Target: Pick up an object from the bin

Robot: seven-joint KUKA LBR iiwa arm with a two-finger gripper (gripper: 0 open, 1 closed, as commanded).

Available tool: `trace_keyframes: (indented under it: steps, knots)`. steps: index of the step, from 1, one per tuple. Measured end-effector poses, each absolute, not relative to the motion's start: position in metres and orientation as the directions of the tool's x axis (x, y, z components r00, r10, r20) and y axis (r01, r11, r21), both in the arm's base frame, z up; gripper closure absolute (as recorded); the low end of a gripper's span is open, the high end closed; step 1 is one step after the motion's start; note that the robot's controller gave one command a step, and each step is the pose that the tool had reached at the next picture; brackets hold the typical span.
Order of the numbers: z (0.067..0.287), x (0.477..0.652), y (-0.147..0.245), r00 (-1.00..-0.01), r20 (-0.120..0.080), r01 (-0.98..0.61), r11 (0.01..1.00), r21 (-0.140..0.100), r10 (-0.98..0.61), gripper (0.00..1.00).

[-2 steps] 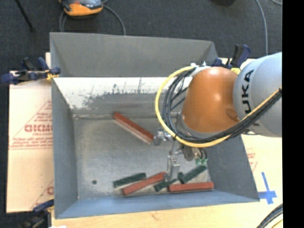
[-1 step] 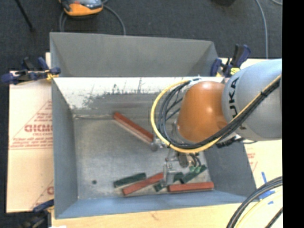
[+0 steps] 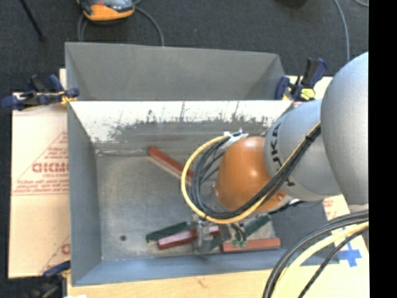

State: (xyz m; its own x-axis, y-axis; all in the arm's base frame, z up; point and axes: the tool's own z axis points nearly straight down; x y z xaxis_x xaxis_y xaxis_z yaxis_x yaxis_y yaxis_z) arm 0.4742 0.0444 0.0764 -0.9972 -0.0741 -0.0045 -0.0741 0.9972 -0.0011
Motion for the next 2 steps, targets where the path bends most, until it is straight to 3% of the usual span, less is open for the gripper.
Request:
trace_keyframes:
  steps: [1,2]
  knots:
    - [0.076,0.474,0.044,-0.997,-0.005,-0.075,0.997,-0.001,-0.075,1.00]
    - [0.176,0.479,0.036,-0.996,-0.002,-0.088,0.996,-0.002,-0.088,1.00]
